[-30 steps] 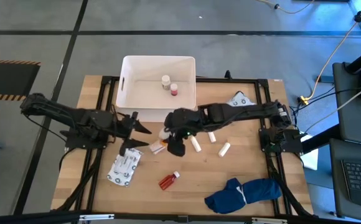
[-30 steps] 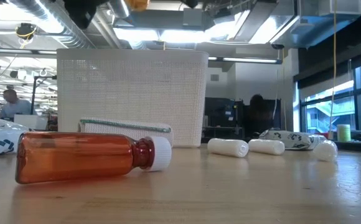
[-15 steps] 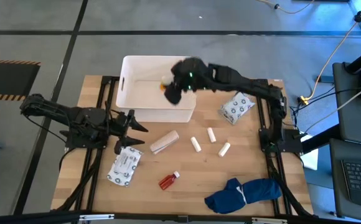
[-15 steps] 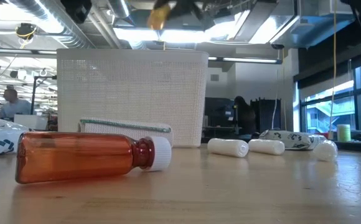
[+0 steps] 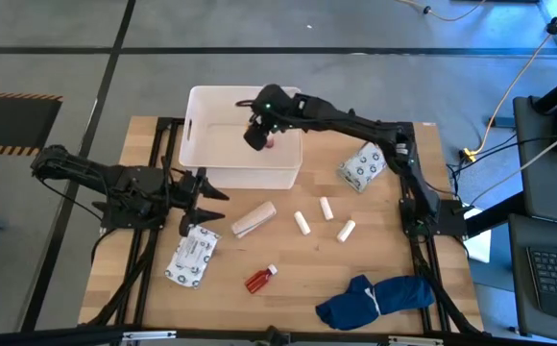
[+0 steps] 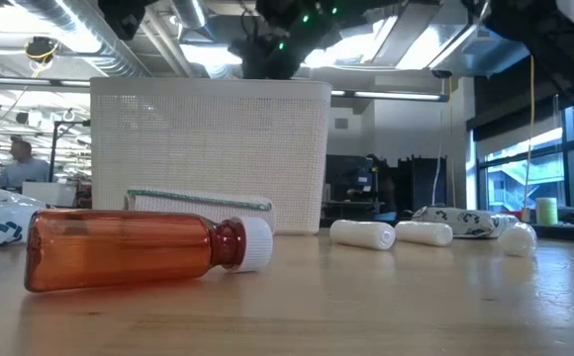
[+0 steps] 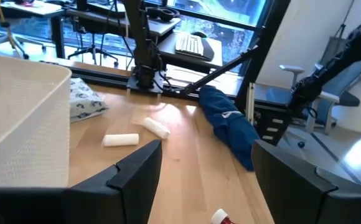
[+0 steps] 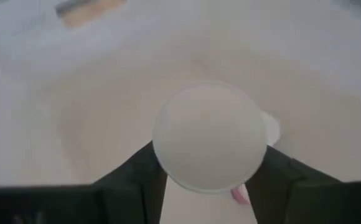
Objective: Pick & place medical supplies in basket/bin
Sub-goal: Put the orange medicine bottle into the white bin
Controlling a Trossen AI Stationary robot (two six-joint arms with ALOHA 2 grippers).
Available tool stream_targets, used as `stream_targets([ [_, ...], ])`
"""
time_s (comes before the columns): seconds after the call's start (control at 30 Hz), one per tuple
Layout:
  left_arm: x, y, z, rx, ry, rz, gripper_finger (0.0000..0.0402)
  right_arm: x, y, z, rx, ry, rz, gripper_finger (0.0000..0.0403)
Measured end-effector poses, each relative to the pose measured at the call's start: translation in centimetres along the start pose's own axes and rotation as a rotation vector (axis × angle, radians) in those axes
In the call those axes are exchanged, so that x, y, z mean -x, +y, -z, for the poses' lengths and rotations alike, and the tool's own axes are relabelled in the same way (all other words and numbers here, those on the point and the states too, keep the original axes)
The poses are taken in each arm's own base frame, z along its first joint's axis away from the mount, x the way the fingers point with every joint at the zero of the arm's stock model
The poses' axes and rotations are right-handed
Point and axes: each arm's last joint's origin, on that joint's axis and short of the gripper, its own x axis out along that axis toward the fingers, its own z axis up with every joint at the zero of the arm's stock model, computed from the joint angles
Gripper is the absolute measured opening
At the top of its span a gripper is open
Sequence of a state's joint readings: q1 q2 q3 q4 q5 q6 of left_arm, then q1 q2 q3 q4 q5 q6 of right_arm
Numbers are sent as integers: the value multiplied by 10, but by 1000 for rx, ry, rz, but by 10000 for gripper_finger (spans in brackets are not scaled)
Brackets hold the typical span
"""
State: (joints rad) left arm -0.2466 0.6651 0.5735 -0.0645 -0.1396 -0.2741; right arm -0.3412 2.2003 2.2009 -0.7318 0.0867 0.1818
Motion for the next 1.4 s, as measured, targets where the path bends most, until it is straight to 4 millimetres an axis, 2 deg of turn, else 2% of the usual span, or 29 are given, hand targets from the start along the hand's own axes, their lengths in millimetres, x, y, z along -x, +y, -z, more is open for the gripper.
stream_targets([
  [0.1,0,0,0,1,-5,-14,242,-19,-1,11,11,70,-29,171],
  [0.37,0,2,-1,31,-19,-59,242,-54,-6,30,7,155,-37,171],
  [0.83,0,3,-1,30,-31,-101,242,-102,-9,64,-24,270,-20,171],
  [1.1,0,3,-1,31,-31,-101,242,-115,-10,75,-21,307,-13,171],
  [1.4,0,3,-1,29,-31,-102,242,-116,-17,69,-25,255,49,183],
])
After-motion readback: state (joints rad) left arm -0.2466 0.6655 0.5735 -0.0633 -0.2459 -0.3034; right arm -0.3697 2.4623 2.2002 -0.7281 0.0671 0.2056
